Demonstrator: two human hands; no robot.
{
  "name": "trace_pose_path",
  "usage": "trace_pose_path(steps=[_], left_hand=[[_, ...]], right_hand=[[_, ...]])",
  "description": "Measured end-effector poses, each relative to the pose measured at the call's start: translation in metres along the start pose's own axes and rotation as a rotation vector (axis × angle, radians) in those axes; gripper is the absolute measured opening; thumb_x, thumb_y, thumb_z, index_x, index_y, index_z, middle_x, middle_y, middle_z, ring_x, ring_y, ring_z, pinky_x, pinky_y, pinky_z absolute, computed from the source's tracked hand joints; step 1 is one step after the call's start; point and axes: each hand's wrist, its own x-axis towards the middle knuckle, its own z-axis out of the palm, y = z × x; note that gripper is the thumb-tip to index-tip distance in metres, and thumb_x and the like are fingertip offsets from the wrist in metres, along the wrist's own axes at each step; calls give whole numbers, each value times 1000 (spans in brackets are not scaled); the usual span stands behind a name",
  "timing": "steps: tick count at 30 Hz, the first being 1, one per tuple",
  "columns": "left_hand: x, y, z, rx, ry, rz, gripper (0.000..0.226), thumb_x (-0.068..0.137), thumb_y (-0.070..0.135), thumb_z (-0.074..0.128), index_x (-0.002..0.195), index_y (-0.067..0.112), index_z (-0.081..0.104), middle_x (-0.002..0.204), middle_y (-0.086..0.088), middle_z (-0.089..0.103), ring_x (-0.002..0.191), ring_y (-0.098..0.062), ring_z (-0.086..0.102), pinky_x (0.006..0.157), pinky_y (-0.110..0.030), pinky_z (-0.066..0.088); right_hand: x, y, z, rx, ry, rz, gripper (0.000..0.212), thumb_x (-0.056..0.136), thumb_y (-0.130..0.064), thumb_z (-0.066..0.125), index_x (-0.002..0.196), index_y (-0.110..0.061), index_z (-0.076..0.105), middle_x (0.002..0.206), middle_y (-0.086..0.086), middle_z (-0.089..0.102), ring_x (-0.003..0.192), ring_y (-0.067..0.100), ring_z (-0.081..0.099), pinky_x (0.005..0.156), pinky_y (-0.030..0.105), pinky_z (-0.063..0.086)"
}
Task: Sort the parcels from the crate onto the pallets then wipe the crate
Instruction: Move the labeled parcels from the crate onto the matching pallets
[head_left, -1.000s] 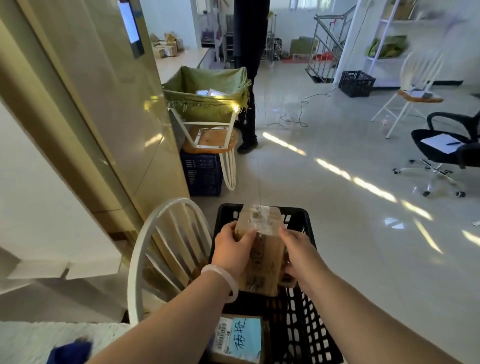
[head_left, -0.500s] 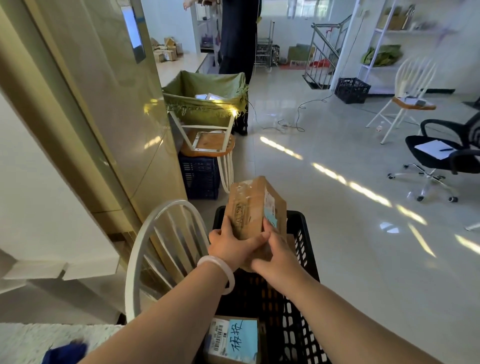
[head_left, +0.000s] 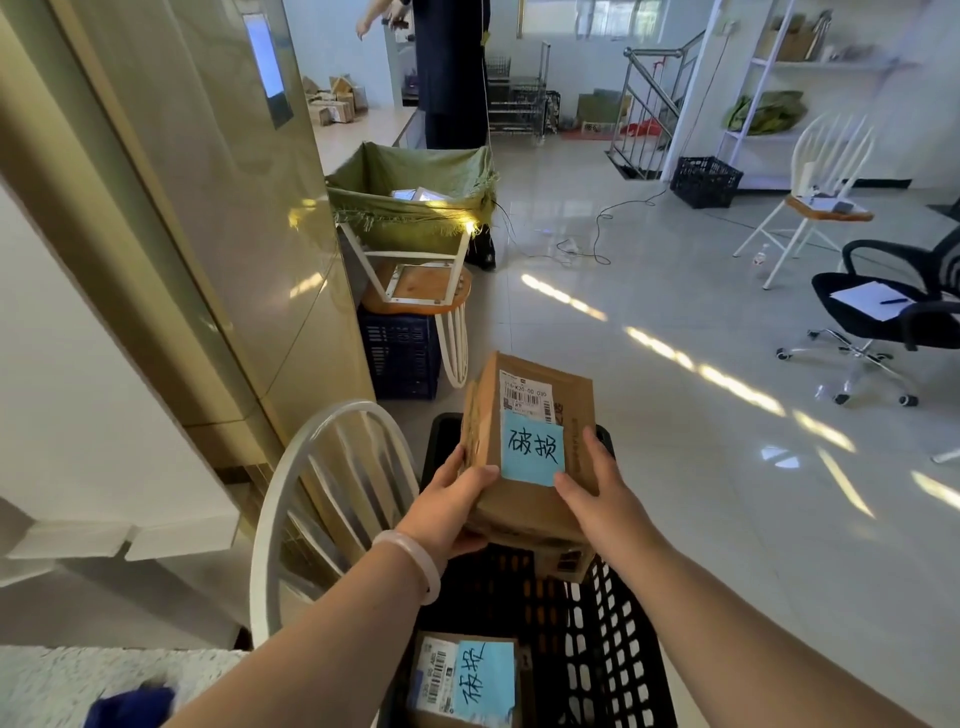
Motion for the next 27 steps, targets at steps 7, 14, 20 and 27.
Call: trace_pose_path(steps=[7,14,20,27], left_hand=[[-5,-2,0,309,41,195,83,84,50,59,152,45,11,135,9,50,114,-8,53,91,-24,47],[-34,-6,1,570,149,417,91,98,27,55,141,59,-18,144,18,33,121,1,43,99,-17,43],[-67,-14,4,548,409,489,88,91,33,61,142,65,-3,150,8,33,129,-6,40,107,-29,43],[-129,-39,2,424,695,421,93,76,53,65,140,68,-1,147,14,37,129,-9,46,101,-40,50]], right_hand=[[-5,-5,9,-40,14,-108,76,96,-33,59,152,-48,9,151,-4,32,136,19,36,103,40,44],[-7,-19,11,-349,-42,-286,72,99,-43,48,145,-61,-5,153,-5,15,123,11,38,65,16,47],[-21,-34,8,-465,-115,-471,67,96,-53,45,142,-66,-2,150,-10,17,124,13,44,76,28,58],[-53,-53,30,-533,-295,-694,65,93,-61,42,146,-61,3,156,0,9,133,20,38,87,31,54]])
